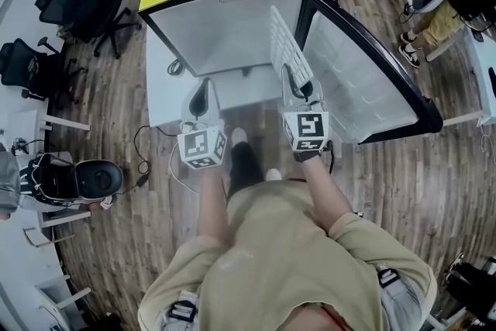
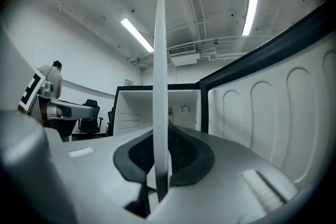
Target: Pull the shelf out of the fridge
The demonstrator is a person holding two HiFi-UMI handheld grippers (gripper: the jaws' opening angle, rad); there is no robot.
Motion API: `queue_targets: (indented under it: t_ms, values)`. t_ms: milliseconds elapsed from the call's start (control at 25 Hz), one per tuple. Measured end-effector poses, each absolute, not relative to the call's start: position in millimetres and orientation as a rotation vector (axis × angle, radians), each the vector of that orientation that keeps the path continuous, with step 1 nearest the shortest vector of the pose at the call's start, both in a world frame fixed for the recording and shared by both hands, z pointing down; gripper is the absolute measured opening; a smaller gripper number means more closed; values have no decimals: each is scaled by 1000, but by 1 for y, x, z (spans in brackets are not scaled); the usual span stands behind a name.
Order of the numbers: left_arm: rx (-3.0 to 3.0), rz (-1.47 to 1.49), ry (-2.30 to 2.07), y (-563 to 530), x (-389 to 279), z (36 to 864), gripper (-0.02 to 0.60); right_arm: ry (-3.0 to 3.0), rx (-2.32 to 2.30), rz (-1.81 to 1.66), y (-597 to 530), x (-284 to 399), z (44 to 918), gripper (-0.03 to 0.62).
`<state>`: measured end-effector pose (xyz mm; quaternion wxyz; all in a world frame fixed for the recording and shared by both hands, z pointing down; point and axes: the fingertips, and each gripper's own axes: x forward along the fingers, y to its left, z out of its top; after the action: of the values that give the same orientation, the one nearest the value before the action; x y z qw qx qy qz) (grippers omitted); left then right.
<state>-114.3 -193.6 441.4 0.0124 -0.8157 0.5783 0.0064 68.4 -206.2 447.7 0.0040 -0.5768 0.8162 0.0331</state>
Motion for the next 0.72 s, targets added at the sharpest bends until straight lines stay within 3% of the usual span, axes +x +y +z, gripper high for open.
queue_targets:
  t_ms: [720]
  values:
    - [-2534,-2,1818,-180,-132,442,-1,2552,-1741,-48,-222,51,465,29]
